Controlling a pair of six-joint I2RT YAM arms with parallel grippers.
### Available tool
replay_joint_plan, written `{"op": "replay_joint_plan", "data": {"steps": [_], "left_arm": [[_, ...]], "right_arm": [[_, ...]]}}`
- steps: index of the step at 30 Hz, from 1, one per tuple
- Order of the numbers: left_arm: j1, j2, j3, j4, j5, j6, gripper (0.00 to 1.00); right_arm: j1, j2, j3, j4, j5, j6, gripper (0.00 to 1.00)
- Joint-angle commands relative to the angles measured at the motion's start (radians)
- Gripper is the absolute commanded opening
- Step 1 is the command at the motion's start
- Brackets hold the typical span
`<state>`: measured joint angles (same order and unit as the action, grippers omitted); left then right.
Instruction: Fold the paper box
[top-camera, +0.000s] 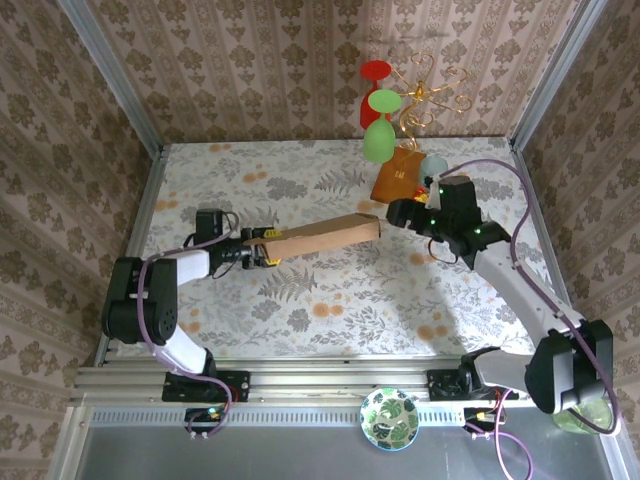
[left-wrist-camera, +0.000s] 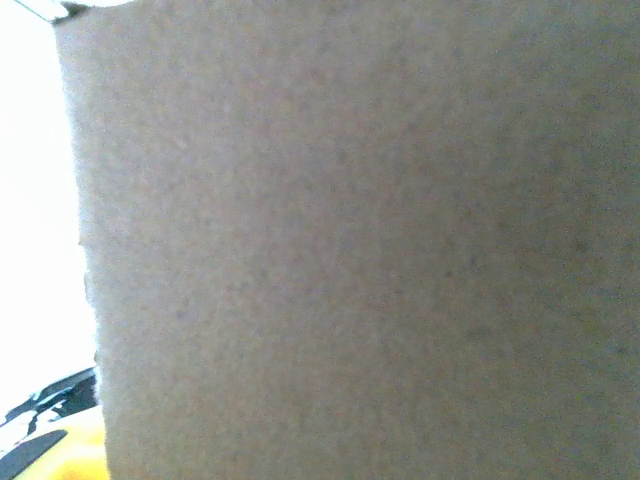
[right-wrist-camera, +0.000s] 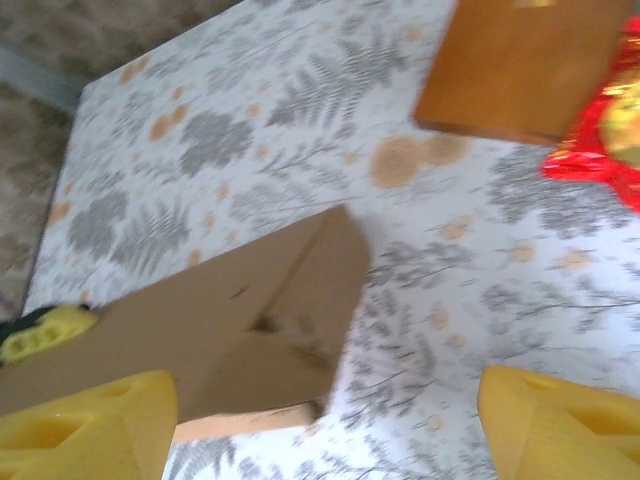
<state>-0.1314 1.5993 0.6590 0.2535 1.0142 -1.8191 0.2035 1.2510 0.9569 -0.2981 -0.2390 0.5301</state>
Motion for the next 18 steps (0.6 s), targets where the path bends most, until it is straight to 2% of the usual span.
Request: {"op": "replay_joint_plan", "data": {"steps": [1,4,7,10,14,18], "left_arm": [[-0.017,0.0,-0.027,0.138,0.025,-0.151,0.44],[-0.024,0.011,-0.087,0.266,0.012,-0.251,0.44],[-0.024,0.02,-0.113,0.322,0.011,-0.286,0.44],[-0.023,0.013,-0.126,0.336,0.014,-0.299,0.44],[-0.025,-0.003,-0.151,0.336,0.016,-0.304,0.43],[-0.028,-0.021,-0.187,0.327,0.016,-0.301,0.43]], "right_arm": [[-0.042,0.086,0.101,-0.087,-0.028,0.114,0.77],[-0.034,0.12,0.158,-0.08,-0.088,0.074,0.77],[-0.03,0.047,0.064,0.079,-0.082,-0.073,0.73],[-0.03,-0.037,-0.018,0.179,-0.099,-0.317,0.71],[-0.03,-0.068,-0.051,0.139,-0.222,-0.757,0.62],[-0.04,-0.02,-0.015,0.066,-0.281,-1.021,0.57]]}}
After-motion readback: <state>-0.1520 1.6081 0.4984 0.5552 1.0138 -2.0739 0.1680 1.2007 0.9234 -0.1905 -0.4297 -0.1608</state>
